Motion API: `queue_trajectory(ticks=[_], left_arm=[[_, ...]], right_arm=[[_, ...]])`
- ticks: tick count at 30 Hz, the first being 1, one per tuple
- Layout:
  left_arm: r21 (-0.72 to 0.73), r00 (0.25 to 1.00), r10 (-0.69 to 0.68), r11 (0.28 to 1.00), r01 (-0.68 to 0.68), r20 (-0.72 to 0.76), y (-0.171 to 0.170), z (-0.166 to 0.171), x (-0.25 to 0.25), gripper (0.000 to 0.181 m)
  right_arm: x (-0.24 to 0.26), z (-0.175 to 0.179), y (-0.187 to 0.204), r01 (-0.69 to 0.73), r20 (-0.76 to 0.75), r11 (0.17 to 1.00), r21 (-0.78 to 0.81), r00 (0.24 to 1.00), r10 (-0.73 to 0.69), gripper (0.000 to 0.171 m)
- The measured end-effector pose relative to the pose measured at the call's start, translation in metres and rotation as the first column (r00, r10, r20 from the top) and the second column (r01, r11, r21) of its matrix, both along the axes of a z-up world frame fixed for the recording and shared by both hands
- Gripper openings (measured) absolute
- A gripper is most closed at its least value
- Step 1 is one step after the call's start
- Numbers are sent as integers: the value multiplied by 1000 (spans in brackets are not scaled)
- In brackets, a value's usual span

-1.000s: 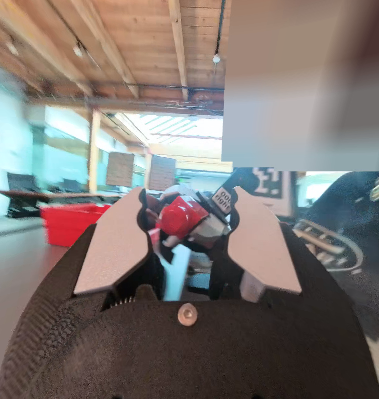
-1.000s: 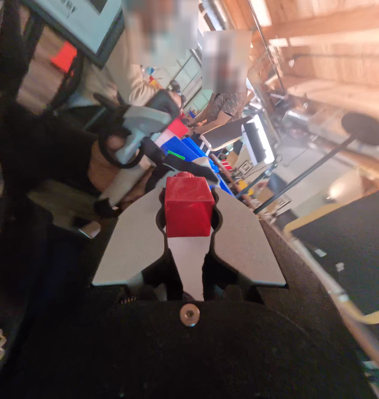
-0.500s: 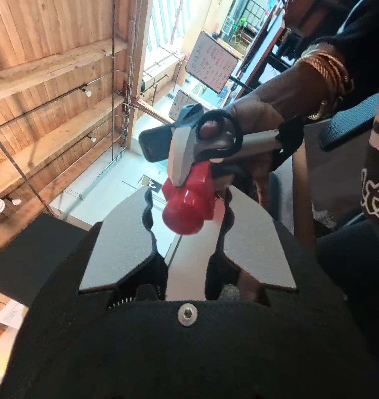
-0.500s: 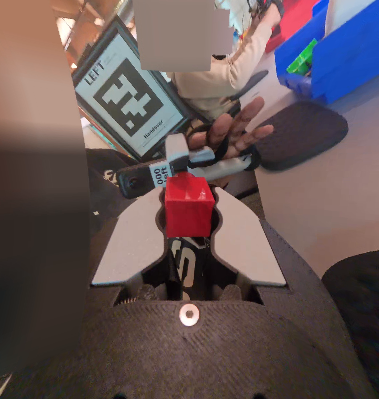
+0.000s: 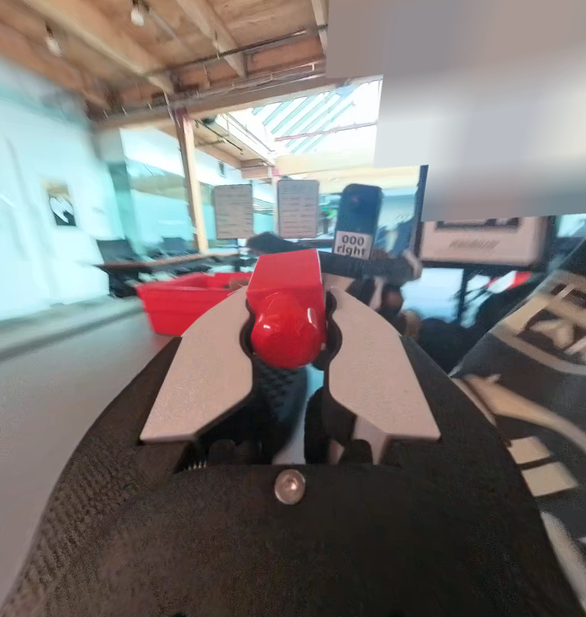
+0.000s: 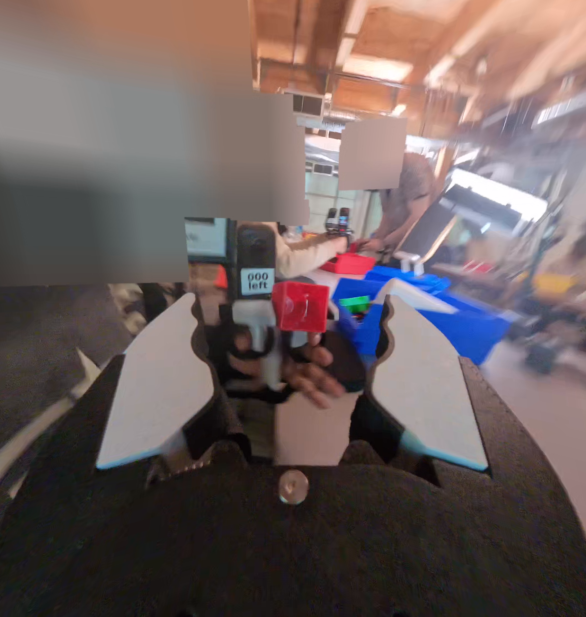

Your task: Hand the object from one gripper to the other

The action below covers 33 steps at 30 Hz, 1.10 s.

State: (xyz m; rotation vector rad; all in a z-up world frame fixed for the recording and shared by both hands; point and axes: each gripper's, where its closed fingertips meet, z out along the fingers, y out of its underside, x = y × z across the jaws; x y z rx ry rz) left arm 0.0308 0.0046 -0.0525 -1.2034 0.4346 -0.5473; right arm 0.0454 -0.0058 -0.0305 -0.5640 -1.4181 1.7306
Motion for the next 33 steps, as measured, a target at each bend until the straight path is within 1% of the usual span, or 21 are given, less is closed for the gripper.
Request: queue_trajectory(ticks=[1,3,4,5,7,9,12,13,14,15,17,19,21,23,25,27,28,29,30,31,33], left_arm=[[-82,991,-83,992,92,106,0,-3,1,38],[-182,925,-260,931,317,278,-5,-8,11,38],[-197,885,-310,899,392,347,-6,-8,14,38],[-206,855,-332,876,436,398,-5,-9,16,39],[-230,829,-369,840,491,421,-6,-13,25,38],[-296,826,-409,793,532,389,-10,-23,38,38],[-344,821,-445,754,559,358,-13,-32,50,38],[-343,815,-449,749,566,365,-13,-32,51,38],[-340,811,-449,747,571,375,-13,-31,51,38],[-335,810,-441,752,568,386,-11,-30,49,38],[-307,814,-426,774,554,395,-10,-26,44,38],[-259,829,-416,811,524,375,-9,-21,40,41],[-172,862,-384,874,455,330,-10,-11,34,53],[-56,914,-314,939,338,256,-11,0,26,63],[47,966,-210,978,206,150,-13,8,17,73],[135,999,-42,990,46,-31,-10,6,11,80],[184,988,58,982,-31,-143,-7,2,9,81],[236,956,147,968,-86,-255,-6,-2,9,81],[286,906,221,951,-118,-362,-4,-7,10,81],[333,845,284,933,-134,-454,-3,-12,13,81],[408,729,370,903,-136,-576,-1,-21,19,80]], right_arm=[[1,-4,-1,60,-59,989,135,997,-52,103],[-1,-18,-4,168,-144,911,377,982,-121,104],[-3,-25,-6,213,-183,854,475,973,-141,103],[-5,-32,-8,255,-219,795,551,963,-157,101],[-10,-41,-13,307,-276,705,639,947,-162,94],[-13,-44,-19,324,-304,670,668,941,-152,88],[-13,-45,-24,328,-321,663,673,937,-138,74],[-13,-46,-24,332,-325,653,681,936,-137,67],[-13,-47,-24,342,-331,635,692,933,-142,53],[-14,-49,-24,344,-331,617,708,933,-141,44],[-16,-49,-22,355,-322,605,712,932,-168,39],[-17,-47,-17,361,-303,620,697,931,-201,39],[-16,-40,-12,347,-267,682,644,937,-225,39],[-14,-30,-4,322,-200,776,542,946,-253,38],[-13,-22,4,260,-66,881,395,965,-255,38],[-11,-19,8,162,119,963,217,975,-190,38],[-9,-21,7,99,225,988,119,966,-124,38],[-9,-22,6,51,326,999,7,944,-50,38],[-8,-25,5,8,426,994,-111,904,41,38],[-7,-29,1,-34,511,973,-229,846,150,38],[-3,-33,-8,-113,582,901,-419,729,362,38]])
